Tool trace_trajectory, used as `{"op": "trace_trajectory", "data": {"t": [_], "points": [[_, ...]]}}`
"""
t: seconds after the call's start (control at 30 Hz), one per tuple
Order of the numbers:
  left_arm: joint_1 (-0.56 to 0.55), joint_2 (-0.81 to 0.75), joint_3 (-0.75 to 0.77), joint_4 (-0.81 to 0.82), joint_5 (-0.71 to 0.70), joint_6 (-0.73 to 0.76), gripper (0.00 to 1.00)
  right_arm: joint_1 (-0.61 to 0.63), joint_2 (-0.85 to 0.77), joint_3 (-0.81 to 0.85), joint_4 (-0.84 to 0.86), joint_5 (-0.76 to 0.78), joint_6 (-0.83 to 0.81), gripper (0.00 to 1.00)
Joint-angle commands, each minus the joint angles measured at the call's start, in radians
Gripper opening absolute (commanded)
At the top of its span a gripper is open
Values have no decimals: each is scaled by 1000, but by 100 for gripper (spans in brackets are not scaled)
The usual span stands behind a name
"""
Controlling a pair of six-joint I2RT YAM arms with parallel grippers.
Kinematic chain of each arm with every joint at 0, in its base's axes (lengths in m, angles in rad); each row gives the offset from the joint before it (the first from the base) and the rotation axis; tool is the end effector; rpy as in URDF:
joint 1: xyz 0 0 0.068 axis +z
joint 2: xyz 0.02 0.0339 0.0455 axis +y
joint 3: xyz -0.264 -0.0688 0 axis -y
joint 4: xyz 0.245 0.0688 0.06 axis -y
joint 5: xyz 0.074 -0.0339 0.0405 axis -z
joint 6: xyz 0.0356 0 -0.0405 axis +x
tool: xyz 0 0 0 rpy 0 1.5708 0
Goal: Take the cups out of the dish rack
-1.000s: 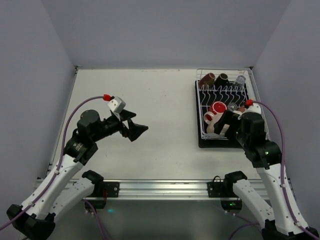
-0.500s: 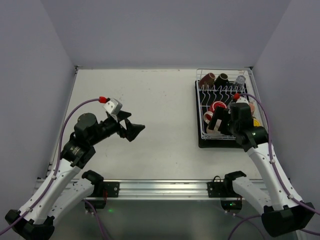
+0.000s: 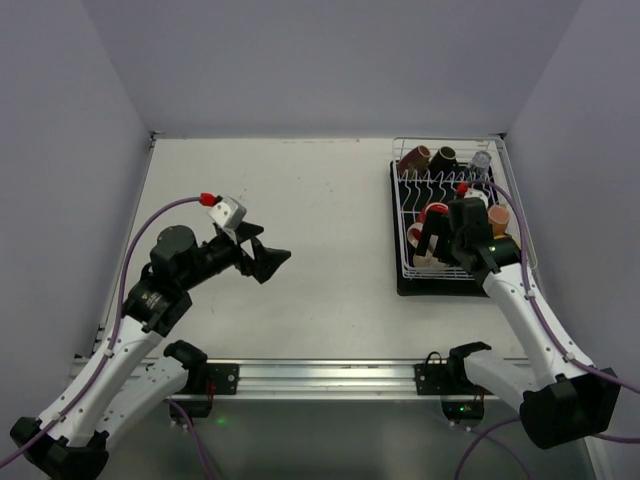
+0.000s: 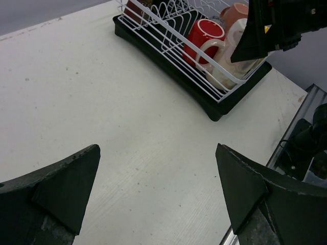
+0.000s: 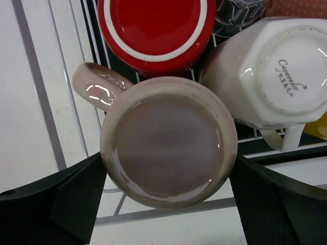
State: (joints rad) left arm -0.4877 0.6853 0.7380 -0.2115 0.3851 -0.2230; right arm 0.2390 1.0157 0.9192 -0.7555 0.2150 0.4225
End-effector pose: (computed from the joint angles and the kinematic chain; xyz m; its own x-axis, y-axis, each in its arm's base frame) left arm 0.1375 -0.0881 0.3365 -0.3048 -0.0704 -0.9498 0.7122 0.6453 -0.2763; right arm 0.1982 0.0405 0.2921 -0.7058 0.2404 -0.6664 0.2134 0.9691 0.1236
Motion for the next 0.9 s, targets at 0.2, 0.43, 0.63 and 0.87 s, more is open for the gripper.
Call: {"op": "trace_trajectory", "data": {"t": [0.2, 0.43, 0.63, 0.87], "points": [[-8, 16, -6, -9, 3, 16, 100, -20, 101, 18, 114, 63, -36, 99], [-8, 28, -5, -8, 3, 16, 100, -18, 130, -8, 176, 78, -25, 98], [-8, 48, -9, 18, 21, -19, 100, -18, 44, -5, 191, 49, -18, 44], [-8, 109, -11, 90, 179, -119, 100, -13, -126, 10, 197, -15, 1, 26]]}}
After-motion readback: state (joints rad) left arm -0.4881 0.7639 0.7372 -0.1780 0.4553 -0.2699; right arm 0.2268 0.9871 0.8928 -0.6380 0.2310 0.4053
